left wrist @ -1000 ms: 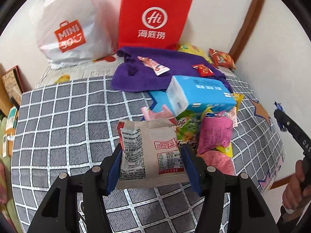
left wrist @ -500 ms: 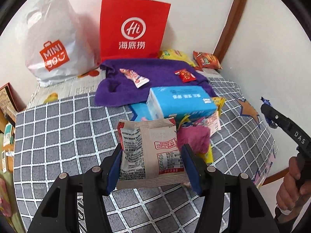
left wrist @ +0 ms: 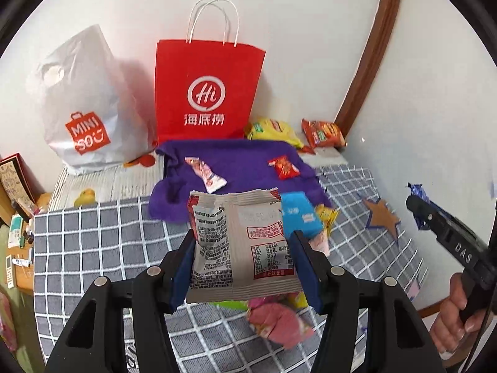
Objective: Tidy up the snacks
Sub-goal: 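Carry the white bag and blue packet toward the purple towel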
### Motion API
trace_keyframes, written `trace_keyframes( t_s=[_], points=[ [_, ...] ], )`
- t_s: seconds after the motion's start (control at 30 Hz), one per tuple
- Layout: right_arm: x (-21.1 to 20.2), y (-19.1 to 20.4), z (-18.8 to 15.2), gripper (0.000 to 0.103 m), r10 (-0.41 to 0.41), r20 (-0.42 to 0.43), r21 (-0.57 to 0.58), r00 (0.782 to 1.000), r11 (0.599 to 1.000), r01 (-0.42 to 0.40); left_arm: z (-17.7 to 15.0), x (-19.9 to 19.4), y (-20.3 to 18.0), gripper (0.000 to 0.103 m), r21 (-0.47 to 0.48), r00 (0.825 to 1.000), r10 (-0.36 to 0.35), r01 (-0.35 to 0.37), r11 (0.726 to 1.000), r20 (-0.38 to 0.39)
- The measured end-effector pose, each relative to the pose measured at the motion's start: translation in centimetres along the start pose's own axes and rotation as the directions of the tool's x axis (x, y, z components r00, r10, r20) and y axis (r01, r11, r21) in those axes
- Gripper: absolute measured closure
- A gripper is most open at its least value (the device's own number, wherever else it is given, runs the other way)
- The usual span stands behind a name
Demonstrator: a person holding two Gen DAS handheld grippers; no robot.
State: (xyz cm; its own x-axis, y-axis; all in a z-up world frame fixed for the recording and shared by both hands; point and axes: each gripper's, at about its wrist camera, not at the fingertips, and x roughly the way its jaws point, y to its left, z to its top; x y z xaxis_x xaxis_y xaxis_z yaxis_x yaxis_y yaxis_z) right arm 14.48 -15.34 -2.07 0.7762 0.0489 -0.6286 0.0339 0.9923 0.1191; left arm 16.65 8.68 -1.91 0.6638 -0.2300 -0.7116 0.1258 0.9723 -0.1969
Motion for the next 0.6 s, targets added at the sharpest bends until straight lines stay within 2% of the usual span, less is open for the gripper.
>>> trace_keyframes(
  t_s=[0.3, 0.6],
  points=[
    [1.5, 0.9, 3.9, 0.060, 0.039, 0.009, -0.058, 0.999, 0.998, -0.038, 4.1, 0.7, -0.3, 0.046, -0.031, 0.998, 0.031, -0.030, 0.999, 0.055],
    [6.8, 0.7, 7.4, 0.060, 0.069, -0.004, -0.061, 0.998, 0.996, -0.069, 7.8, 4.2, 1.7, 0.046, -0.080, 0.996, 0.071, -0.067, 0.995, 0.050]
  ],
)
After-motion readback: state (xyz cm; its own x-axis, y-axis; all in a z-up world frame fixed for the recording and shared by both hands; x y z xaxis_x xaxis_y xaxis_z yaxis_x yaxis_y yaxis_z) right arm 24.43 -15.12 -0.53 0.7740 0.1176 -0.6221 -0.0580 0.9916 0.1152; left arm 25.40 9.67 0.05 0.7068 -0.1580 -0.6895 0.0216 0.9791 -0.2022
